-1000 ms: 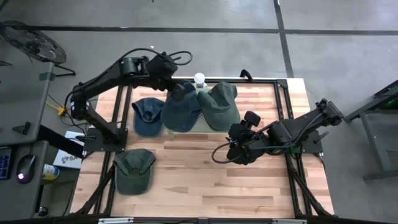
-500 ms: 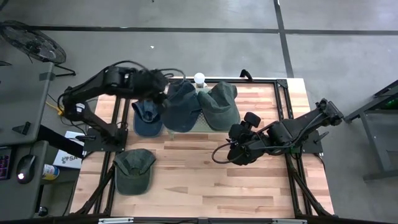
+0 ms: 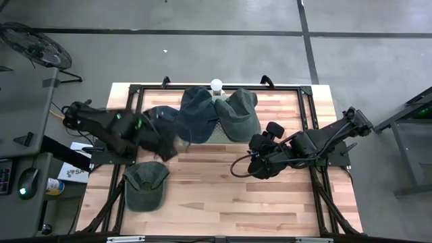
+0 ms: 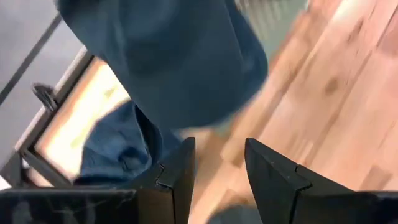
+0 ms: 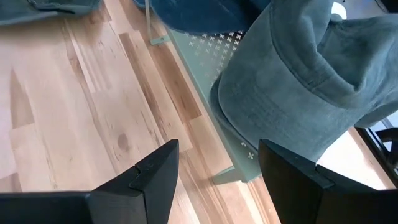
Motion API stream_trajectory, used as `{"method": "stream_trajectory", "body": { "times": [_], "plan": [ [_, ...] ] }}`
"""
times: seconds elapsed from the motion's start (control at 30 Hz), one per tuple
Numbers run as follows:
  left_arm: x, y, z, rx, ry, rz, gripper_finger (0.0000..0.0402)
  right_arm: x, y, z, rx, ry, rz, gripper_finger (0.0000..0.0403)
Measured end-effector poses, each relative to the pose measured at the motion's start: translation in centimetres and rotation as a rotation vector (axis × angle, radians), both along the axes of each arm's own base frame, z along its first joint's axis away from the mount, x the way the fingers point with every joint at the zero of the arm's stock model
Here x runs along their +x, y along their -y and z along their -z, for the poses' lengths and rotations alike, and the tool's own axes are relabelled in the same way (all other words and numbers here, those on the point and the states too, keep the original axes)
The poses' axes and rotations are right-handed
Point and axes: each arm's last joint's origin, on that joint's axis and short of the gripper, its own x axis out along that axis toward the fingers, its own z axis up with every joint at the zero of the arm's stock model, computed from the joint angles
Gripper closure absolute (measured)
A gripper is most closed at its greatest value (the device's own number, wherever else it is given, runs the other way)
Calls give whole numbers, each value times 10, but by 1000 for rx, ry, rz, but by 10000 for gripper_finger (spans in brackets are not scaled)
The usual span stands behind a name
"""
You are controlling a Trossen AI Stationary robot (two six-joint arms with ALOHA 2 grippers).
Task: Pick & Place hat
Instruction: Stack the gray cap on the top of the gray cap on the shelf
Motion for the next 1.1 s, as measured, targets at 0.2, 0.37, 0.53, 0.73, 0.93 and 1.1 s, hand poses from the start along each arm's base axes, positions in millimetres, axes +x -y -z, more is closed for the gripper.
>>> {"method": "stream_trajectory", "body": {
  "times": [0.2,0.37,0.53,0.73,0.93,1.1],
  "plan": [
    [-4,33,43,-33,-66,-24,266,-4,2,2,-3,-34,16,190],
    [-9,57,79,-58,-59,-41,266,-4,2,2,-5,-37,12,190],
    [-11,74,117,-106,-22,-42,266,-4,2,2,-12,-49,7,190],
    [-12,82,153,-192,4,-79,266,-6,3,3,-18,-72,5,190],
    [-16,80,178,-248,-14,-204,266,-7,3,3,-29,-89,-10,190],
    [-12,84,192,-253,-59,-261,266,-7,3,3,-40,-97,-26,190]
  ]
}}
